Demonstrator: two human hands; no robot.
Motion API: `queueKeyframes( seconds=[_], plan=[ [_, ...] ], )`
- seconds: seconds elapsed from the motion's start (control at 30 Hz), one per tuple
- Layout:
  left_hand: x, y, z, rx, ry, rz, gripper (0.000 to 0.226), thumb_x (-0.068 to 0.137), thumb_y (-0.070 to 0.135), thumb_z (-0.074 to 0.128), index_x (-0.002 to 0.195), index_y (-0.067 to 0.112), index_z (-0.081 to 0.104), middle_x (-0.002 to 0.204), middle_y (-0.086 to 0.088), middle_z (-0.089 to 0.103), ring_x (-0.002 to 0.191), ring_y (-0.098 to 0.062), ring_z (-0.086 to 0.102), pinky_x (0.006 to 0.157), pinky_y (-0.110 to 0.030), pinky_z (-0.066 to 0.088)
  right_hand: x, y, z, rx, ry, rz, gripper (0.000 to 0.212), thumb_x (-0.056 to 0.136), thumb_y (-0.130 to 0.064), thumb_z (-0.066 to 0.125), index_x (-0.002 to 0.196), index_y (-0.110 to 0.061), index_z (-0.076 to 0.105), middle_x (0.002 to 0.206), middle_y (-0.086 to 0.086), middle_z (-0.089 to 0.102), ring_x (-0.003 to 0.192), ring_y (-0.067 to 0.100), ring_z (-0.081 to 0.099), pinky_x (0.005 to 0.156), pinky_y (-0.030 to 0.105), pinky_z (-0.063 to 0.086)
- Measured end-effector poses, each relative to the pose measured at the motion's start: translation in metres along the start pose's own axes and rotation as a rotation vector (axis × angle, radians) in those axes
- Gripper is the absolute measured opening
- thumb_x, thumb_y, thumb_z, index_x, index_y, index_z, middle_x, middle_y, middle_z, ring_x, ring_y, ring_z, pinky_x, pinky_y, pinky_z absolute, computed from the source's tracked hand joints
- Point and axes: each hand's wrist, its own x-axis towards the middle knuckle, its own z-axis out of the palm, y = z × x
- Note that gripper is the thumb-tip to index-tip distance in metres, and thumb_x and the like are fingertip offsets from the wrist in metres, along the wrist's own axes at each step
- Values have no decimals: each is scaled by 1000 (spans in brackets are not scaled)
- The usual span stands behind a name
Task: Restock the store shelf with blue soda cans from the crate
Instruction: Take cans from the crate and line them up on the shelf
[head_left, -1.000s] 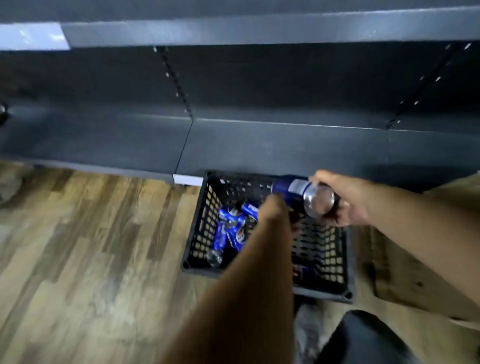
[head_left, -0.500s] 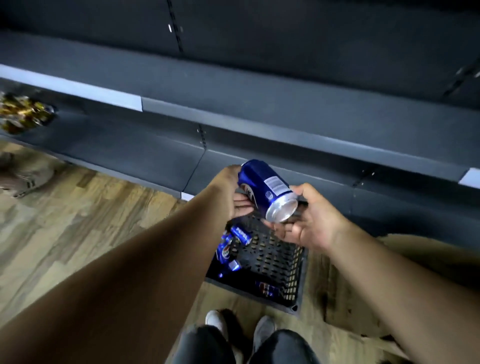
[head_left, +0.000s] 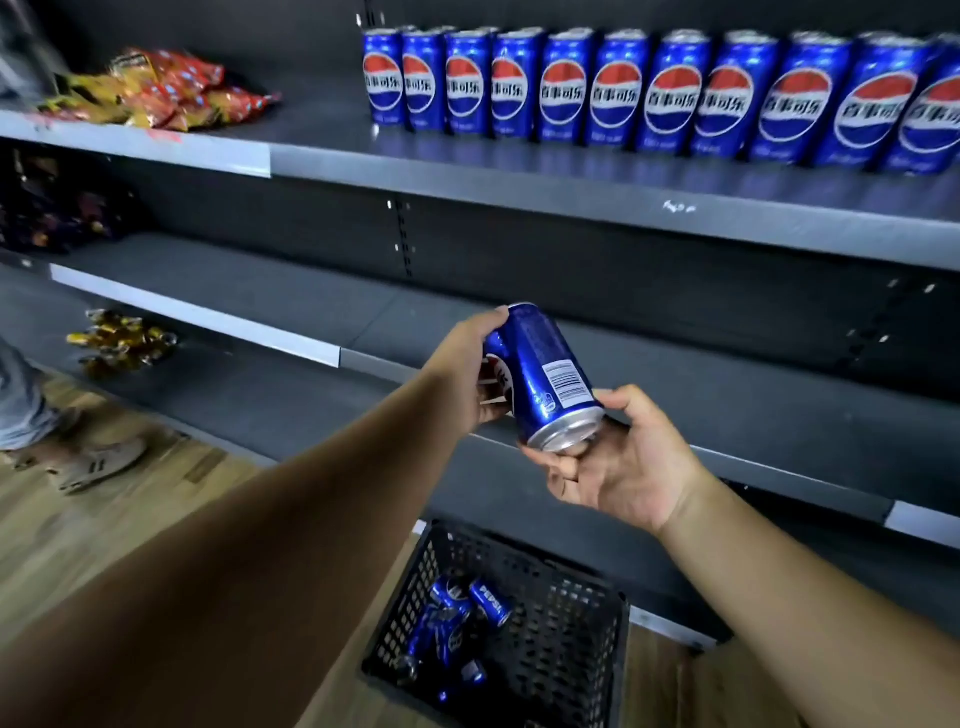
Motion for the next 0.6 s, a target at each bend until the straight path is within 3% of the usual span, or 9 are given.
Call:
queueKeyframes(
  seconds=[0.1,0.2,0.3,0.37,0.43,0.5,0.6],
  plan=[
    [-8,28,4,-31,-85,65,26,87,41,57,90,15,56,60,0,61,49,-14,61,44,-19,49,-2,-15,14,13,-60,-81,54,44,-31,74,94,-12,66,105,17,66,82,32,68,62,28,43],
    [-10,54,6,-41,-142,142,29,85,42,59,99,18,58,81,-2,59,65,-17,60,50,-21,51,0,-28,27,71,-167,-157,76,21,-27,86,93,-9,69,103,20,66,73,31,68,58,28,46],
    [-11,70,8,-57,-248,195,42,84,44,59,115,16,62,102,-6,66,89,-25,65,84,-39,55,0,-33,41,131,-237,-206,84,24,-26,85,104,-7,63,101,22,64,62,28,66,54,27,48],
    [-15,76,9,-78,-300,216,50,81,50,62,114,13,62,104,-7,68,94,-26,65,96,-45,49,1,-32,50,166,-269,-230,79,26,-25,86,100,-6,66,96,23,66,63,28,66,54,27,49],
    [-19,80,11,-32,-282,269,73,61,62,73,112,12,61,107,-5,70,98,-25,66,97,-46,48,0,-33,58,159,-282,-250,78,28,-26,86,100,-4,67,93,22,67,65,27,65,55,27,49],
    [-21,84,12,51,-235,349,85,48,67,78,113,17,59,106,-3,70,100,-23,66,95,-43,49,-2,-37,65,150,-292,-260,81,31,-26,86,107,-6,64,102,20,66,72,28,67,56,28,49],
    [-26,95,10,21,-246,397,68,63,53,76,115,13,57,101,-4,71,92,-20,69,89,-38,53,-10,-49,74,107,-342,-273,73,38,-27,85,106,-10,67,111,16,65,82,28,66,58,28,47]
  ],
)
